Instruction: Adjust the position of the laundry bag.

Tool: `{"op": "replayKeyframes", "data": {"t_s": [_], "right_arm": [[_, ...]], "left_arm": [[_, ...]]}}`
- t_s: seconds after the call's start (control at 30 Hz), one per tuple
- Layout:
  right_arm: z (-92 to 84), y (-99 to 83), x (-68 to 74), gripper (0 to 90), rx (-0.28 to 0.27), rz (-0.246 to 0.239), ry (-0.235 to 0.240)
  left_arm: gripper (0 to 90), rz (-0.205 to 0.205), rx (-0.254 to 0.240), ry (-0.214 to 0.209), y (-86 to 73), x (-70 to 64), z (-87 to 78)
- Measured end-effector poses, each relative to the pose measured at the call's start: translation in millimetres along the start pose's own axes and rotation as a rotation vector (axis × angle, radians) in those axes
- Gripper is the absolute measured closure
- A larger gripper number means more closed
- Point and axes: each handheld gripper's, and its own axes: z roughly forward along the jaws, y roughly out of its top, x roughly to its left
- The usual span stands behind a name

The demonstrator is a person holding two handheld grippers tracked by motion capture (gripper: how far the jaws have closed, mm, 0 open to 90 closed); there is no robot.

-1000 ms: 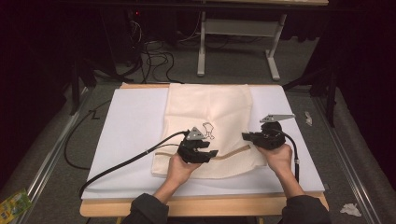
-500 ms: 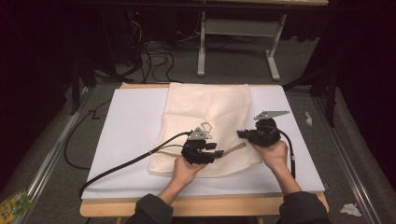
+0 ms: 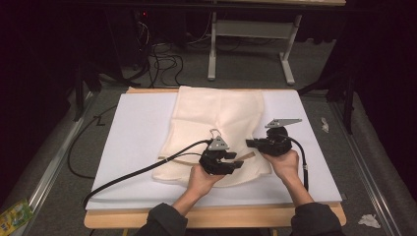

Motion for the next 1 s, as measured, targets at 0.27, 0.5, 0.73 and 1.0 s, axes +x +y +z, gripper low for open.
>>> {"op": "replayKeyframes", "data": {"t_s": [0.27,0.5,0.73,1.0], "right_arm": [[1.1,-1.6,3.0,88.2,-0.003,-0.006,-0.003],[3.0,-3.4,3.1,88.3,-0.012,-0.004,0.0],[5.9,-1.8,5.7,88.3,-0.006,-0.002,0.001],[7.7,-1.5,8.2,88.3,-0.002,-0.003,0.005]], "left_arm": [[63.0,-0.007,-0.012,-0.009,1.4,-2.0,11.0],[64.9,-0.004,-0.015,-0.009,3.2,-2.5,11.8],[67.1,0.003,-0.029,-0.011,4.7,-5.6,14.0],[68.9,0.003,-0.021,-0.027,2.7,-6.3,19.4]]}}
